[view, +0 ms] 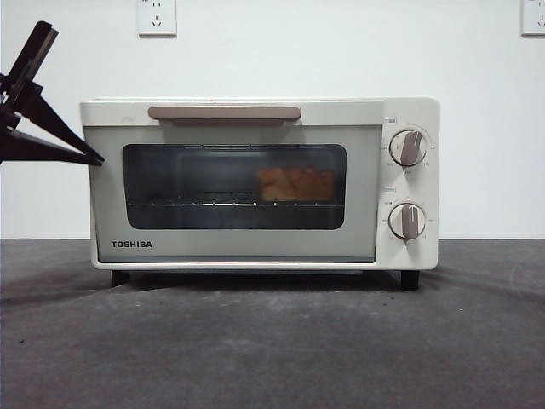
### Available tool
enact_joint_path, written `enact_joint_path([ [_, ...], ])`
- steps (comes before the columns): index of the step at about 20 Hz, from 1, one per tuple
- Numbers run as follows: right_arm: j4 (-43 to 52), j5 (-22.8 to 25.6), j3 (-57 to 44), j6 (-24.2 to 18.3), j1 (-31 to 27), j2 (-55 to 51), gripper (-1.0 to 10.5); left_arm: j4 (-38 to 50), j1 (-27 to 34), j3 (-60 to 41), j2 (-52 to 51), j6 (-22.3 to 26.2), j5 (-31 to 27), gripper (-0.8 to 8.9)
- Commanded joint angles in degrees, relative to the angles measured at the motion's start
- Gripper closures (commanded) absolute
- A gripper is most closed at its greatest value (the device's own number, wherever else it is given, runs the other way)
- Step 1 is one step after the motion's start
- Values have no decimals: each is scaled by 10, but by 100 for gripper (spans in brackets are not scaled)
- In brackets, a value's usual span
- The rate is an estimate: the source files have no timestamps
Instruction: The left arm flap open the oven, the right arm pick bread and place it into oven, the left arm flap close the oven
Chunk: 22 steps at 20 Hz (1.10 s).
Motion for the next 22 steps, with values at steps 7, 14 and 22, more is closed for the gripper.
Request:
enact_joint_path([
  [7, 6, 2, 10, 1, 3, 2, 523, -2, -2, 84, -1, 2, 21, 799],
  [14, 7, 2, 10, 1, 3, 2, 523, -49, -10, 98, -83, 61, 28, 799],
  [22, 30, 4, 10, -21, 3, 2, 524, -240, -14, 98, -285, 260, -39, 799],
])
